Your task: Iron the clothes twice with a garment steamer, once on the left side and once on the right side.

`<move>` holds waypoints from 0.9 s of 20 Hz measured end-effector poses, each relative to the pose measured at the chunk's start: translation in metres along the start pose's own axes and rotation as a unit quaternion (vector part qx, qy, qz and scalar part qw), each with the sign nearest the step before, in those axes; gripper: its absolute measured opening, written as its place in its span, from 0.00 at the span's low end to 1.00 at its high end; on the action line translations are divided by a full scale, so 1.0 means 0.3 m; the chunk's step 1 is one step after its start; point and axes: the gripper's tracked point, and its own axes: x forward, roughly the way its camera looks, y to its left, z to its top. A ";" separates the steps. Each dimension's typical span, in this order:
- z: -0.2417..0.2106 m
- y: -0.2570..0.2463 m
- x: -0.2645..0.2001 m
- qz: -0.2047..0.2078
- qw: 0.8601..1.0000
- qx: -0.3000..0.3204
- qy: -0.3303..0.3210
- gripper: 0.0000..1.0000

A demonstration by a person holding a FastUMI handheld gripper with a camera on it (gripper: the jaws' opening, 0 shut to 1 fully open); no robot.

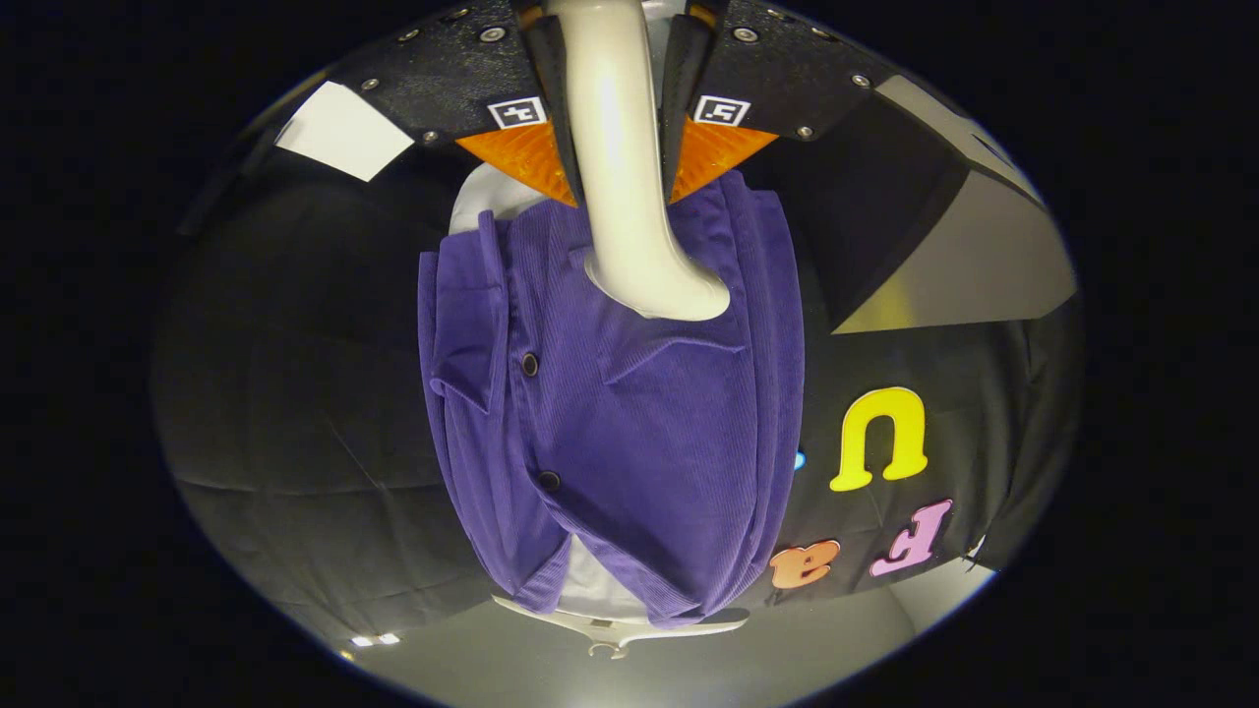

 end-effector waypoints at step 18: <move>0.766 -0.157 -0.208 -0.025 0.980 0.033 -0.197 0.40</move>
